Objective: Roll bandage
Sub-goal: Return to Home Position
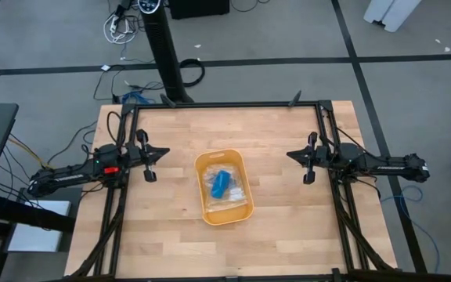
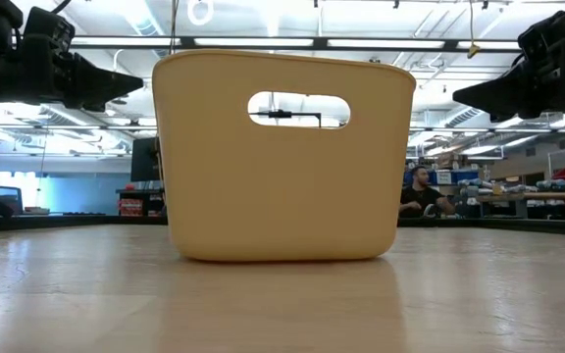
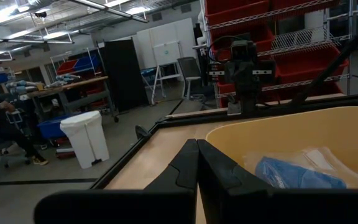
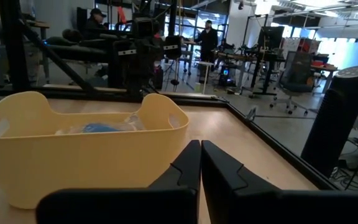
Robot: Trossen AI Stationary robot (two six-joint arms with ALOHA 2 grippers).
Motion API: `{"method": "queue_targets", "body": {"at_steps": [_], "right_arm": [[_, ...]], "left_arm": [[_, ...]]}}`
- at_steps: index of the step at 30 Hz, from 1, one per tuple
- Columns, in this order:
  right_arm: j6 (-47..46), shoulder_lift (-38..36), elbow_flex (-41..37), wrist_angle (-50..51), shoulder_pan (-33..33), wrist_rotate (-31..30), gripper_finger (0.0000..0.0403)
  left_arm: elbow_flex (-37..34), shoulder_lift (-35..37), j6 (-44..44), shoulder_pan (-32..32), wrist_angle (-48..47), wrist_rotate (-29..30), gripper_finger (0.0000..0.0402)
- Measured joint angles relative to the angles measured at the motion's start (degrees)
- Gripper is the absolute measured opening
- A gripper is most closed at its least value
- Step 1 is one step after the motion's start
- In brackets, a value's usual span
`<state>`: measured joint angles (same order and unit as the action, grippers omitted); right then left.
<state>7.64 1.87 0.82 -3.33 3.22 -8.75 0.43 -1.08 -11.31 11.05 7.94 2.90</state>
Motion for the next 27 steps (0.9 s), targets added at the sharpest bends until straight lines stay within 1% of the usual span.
{"method": "queue_targets", "body": {"at_steps": [27], "right_arm": [[0.0, 0.0, 0.0, 0.0, 0.0, -0.2, 0.0009]], "left_arm": [[0.0, 0.0, 0.0, 0.0, 0.0, 0.0, 0.0012]]}}
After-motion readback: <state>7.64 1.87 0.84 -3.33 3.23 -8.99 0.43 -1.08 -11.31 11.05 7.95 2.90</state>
